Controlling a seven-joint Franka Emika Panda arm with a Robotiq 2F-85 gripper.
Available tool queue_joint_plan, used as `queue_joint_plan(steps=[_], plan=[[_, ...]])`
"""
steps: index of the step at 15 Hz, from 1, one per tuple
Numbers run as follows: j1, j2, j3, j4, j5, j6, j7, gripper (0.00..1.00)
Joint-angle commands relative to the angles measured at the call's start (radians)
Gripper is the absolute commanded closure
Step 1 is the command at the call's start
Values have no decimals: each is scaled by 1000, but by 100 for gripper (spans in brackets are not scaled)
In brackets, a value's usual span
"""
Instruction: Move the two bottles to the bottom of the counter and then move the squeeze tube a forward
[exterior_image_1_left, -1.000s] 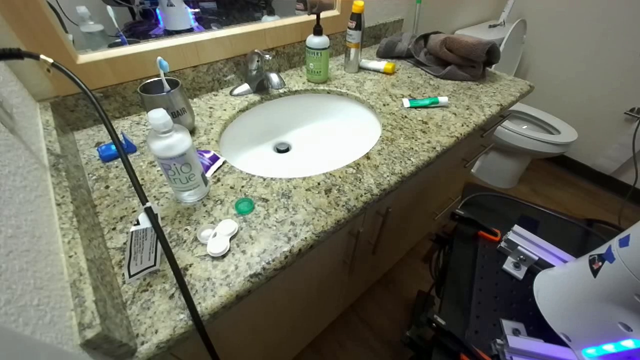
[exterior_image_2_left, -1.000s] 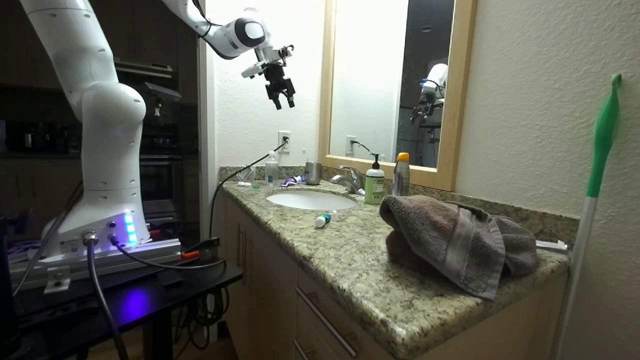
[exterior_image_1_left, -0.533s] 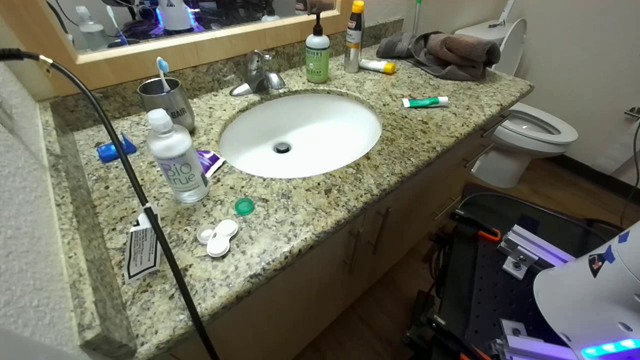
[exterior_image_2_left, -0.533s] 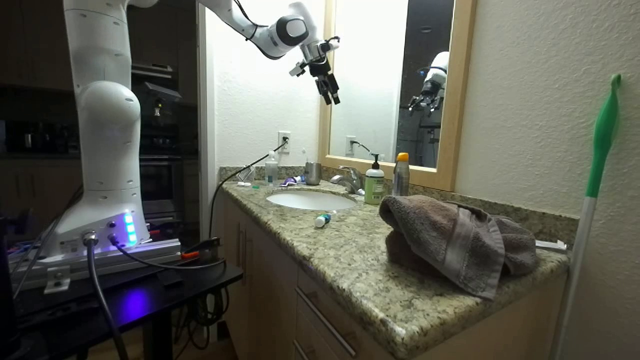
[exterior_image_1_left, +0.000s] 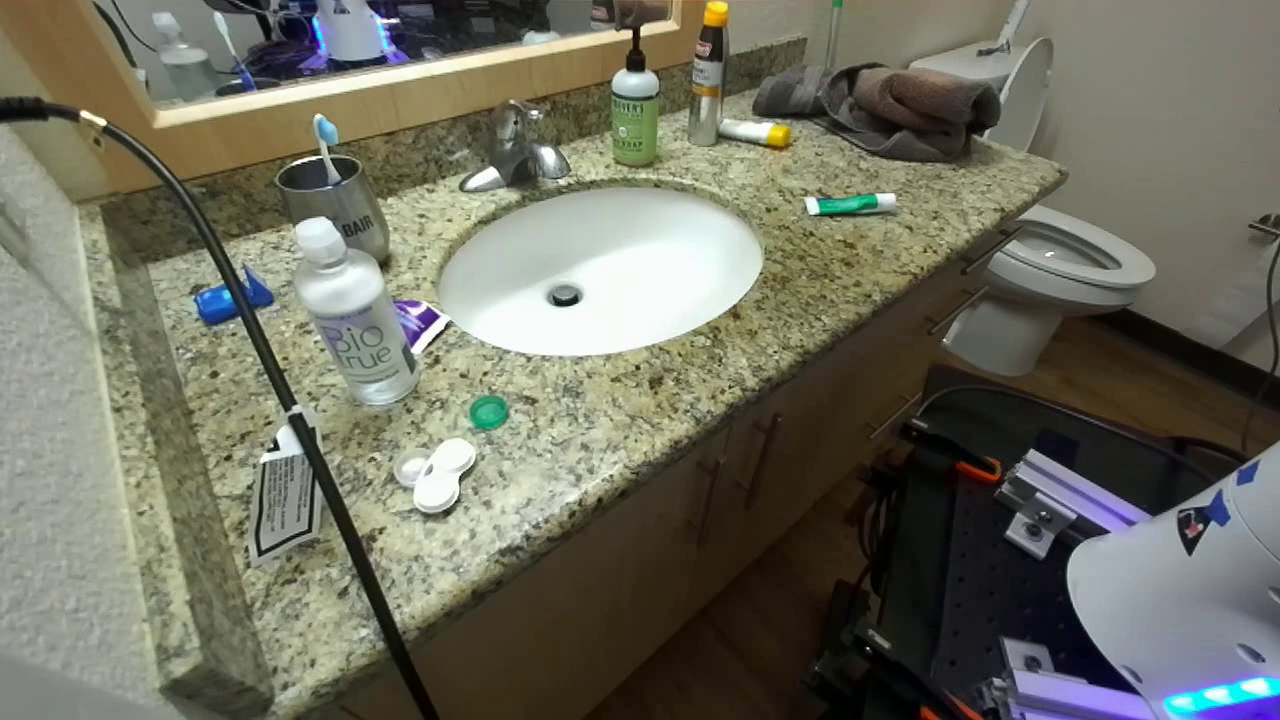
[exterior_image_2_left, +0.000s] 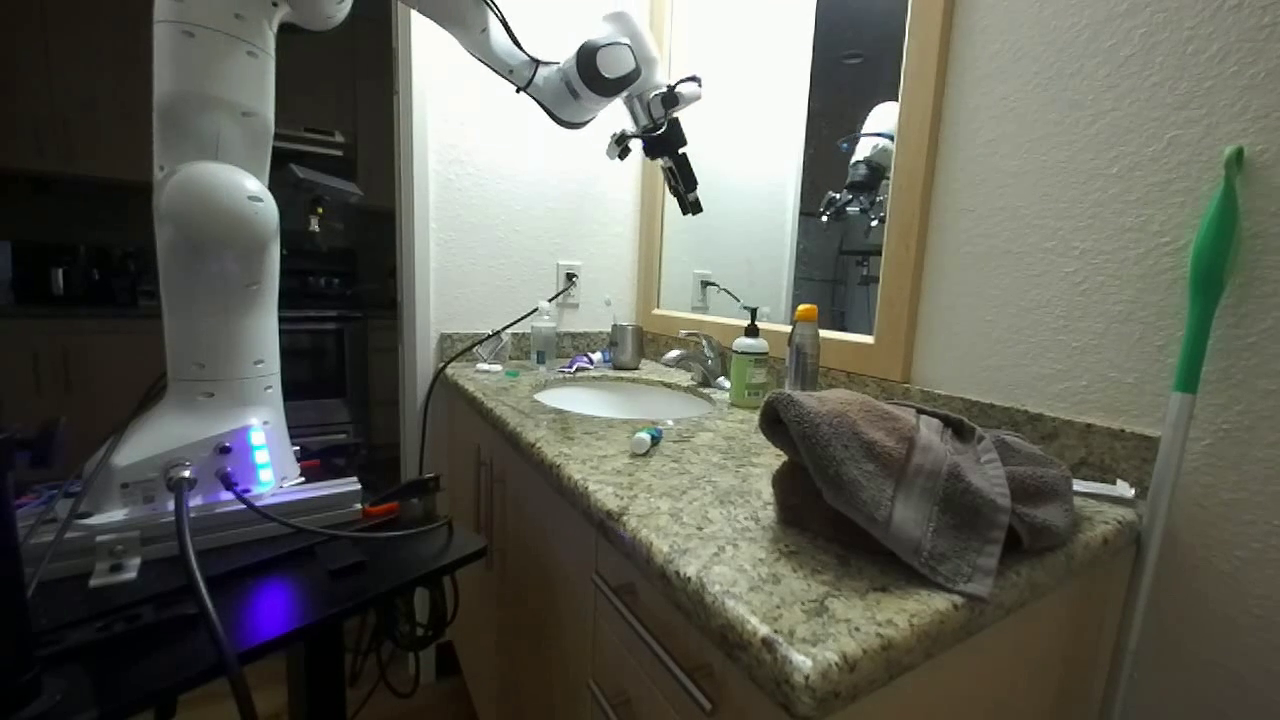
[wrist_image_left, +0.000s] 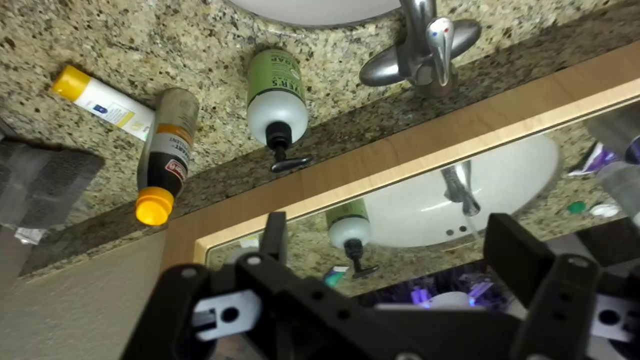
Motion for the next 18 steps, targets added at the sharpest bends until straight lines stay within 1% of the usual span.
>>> queue_joint_plan(steps=[1,3,5,7,8,10,11,12,13,14,15,17,18], plan=[[-15,221,-48,199,-29,-30,166,0],[-35,314,-86,288,17,-68,208,0],[-53,403,-113,388,68,-132,257,0],[-71,454,-123,467,115,-258,289,0],[-55,395,-123,358,82,-147,255,0],[-69,437,-125,423,98,-213,275,0],[-75,419,-110,405,120,-192,255,0],[-80,426,-104,418,140,-205,261,0],[-107,458,-81,472,197,-276,234,0],[-127,477,-63,489,242,-275,189,0],[-112,491,-44,498,278,-294,190,0],[-125,529,-33,529,326,-284,160,0],[-116,547,-39,532,325,-257,177,0]])
